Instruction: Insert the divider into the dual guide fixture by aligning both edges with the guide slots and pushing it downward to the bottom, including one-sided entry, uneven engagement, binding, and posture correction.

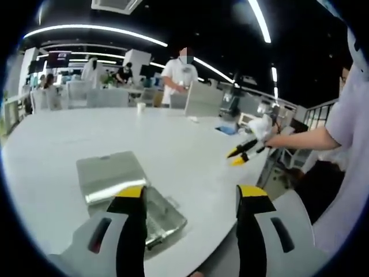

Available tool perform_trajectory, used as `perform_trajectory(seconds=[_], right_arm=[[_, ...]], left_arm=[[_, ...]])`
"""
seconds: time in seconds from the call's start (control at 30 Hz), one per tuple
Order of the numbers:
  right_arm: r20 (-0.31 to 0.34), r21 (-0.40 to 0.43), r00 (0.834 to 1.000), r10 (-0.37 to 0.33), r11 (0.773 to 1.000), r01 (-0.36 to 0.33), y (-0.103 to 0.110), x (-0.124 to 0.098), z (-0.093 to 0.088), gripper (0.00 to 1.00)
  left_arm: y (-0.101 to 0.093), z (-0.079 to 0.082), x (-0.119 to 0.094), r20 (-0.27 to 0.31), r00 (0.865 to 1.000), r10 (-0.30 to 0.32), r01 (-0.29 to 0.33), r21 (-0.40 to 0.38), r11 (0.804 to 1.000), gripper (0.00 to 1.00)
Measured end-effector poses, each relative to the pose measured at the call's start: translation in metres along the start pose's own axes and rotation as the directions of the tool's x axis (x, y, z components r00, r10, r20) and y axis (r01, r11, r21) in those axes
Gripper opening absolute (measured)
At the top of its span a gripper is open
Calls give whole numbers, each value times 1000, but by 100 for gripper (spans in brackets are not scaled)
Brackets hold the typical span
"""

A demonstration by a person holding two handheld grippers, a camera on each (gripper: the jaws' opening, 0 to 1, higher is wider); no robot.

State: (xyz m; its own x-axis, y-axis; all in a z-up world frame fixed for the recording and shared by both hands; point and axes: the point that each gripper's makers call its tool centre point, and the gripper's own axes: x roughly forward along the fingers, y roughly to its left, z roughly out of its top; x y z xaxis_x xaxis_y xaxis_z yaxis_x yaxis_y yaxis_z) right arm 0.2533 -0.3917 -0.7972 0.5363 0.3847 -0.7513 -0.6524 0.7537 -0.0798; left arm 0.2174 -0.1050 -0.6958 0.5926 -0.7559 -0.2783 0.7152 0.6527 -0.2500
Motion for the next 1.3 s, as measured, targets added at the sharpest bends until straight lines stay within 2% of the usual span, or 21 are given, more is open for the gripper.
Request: perform_trajectory(seconds=[0.3,0.4,0.63,0.93,1.07,1.3], right_arm=[[106,13,994,3,1000,-4,39,3,42,26],[132,3,991,7,1000,-8,40,6,50,26],[180,3,984,18,1000,-19,71,9,72,26],[258,-14,966,15,1000,-12,103,4,108,26],[290,-18,957,13,1000,-9,116,2,121,26],[336,-26,941,38,999,-31,147,7,144,26]], left_arm=[[3,0,-4,12,1000,-27,27,-14,1000,55],[4,1,-6,19,999,-39,39,-32,999,50],[7,6,-7,33,997,-65,68,-74,995,46],[12,19,-9,56,995,-87,92,-101,991,40],[14,18,-8,48,994,-95,100,-123,987,35],[13,18,-3,38,992,-116,120,-134,984,35]])
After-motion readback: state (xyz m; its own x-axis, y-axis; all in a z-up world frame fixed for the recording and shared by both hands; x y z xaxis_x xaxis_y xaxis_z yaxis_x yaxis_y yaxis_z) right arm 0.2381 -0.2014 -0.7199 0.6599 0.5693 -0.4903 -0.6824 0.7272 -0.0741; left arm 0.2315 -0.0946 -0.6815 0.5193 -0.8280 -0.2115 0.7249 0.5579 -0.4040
